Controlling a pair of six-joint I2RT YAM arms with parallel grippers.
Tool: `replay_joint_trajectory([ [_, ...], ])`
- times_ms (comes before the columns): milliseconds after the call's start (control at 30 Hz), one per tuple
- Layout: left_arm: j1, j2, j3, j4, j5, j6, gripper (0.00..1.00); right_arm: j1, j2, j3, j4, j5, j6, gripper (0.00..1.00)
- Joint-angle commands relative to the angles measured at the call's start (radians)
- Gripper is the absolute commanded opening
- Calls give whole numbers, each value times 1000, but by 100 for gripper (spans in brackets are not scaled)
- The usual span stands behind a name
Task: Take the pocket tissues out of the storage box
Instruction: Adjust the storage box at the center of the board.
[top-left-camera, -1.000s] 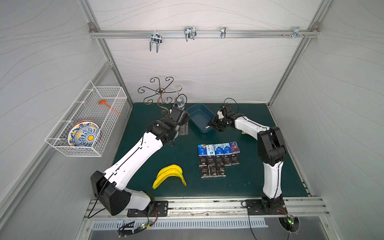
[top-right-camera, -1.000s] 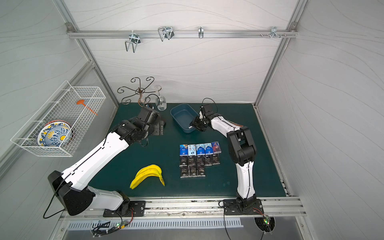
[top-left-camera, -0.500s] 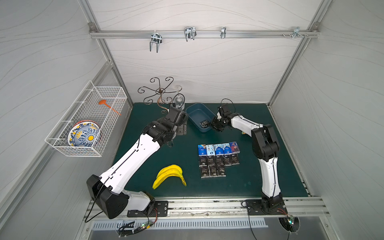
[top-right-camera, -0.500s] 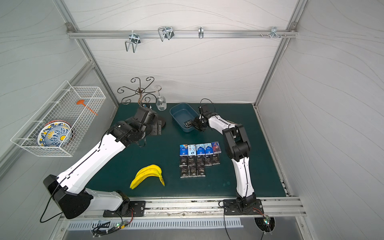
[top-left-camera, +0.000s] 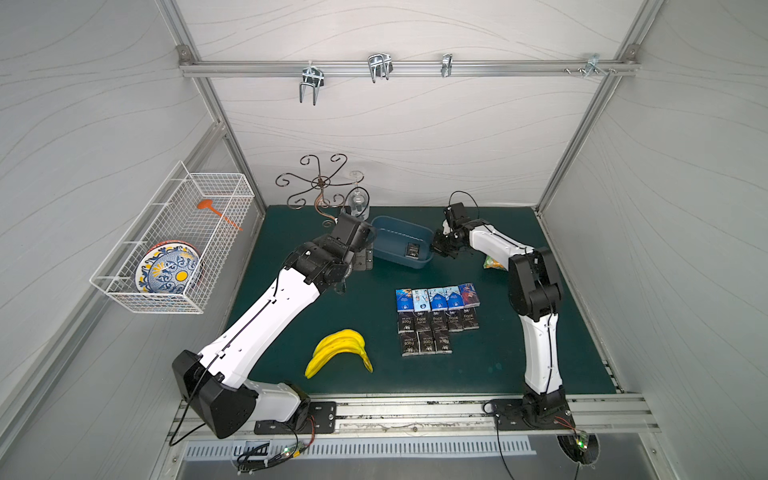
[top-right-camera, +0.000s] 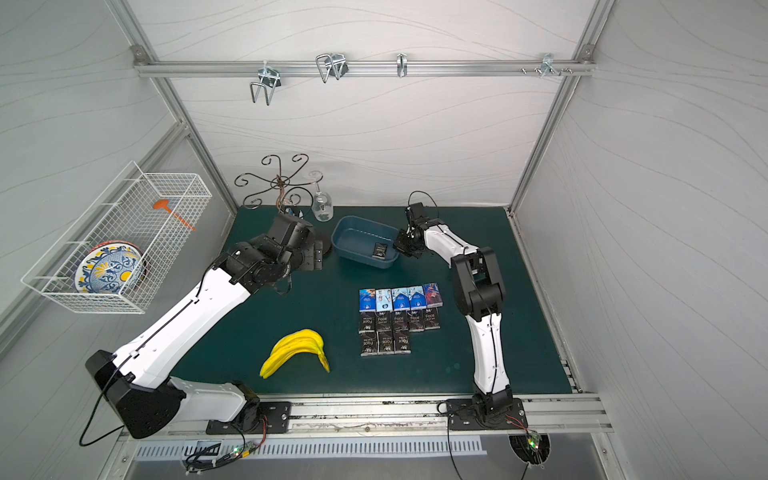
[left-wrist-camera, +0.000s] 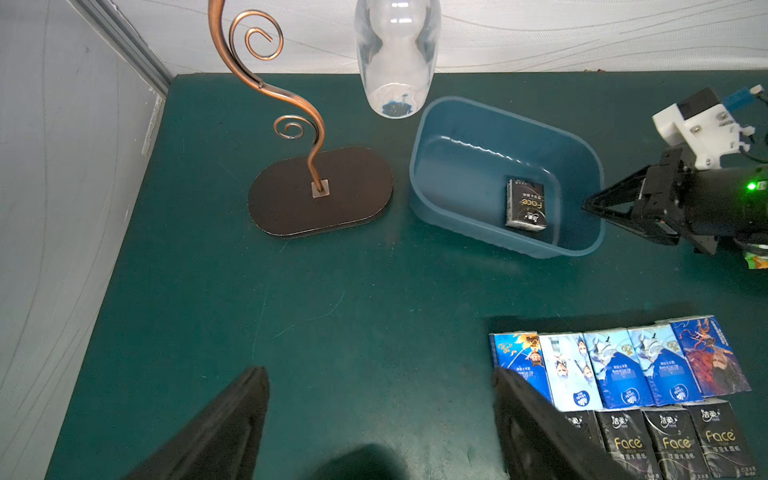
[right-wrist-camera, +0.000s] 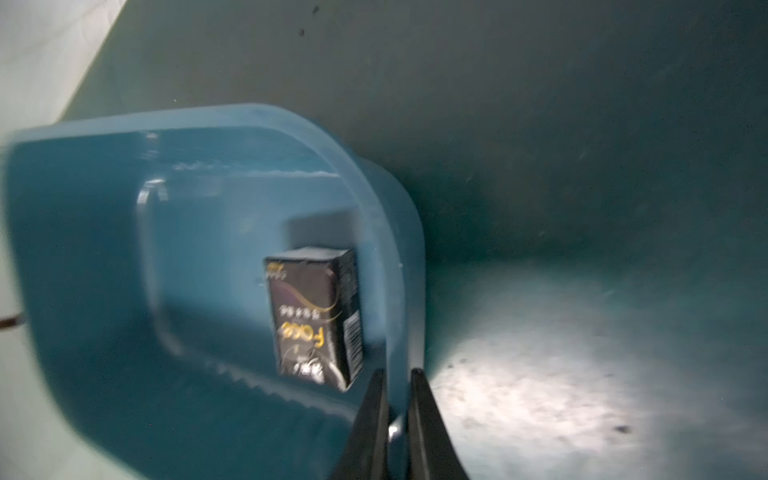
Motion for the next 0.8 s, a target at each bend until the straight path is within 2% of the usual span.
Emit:
replay_joint_trajectory([
  [0,4,-6,6,23,3,3,88,-9,-4,59,-81,52,-183,8],
  [200,5,9,4,28,5,1,88,-8,-20,92,-98,136,-403,8],
  [400,4,21,10,25,6,6,88,-14,82,253,-260,138,-552,8],
  [767,5,36,9,22,-2,13,88,-48,170,386,-316,56,-557,14],
])
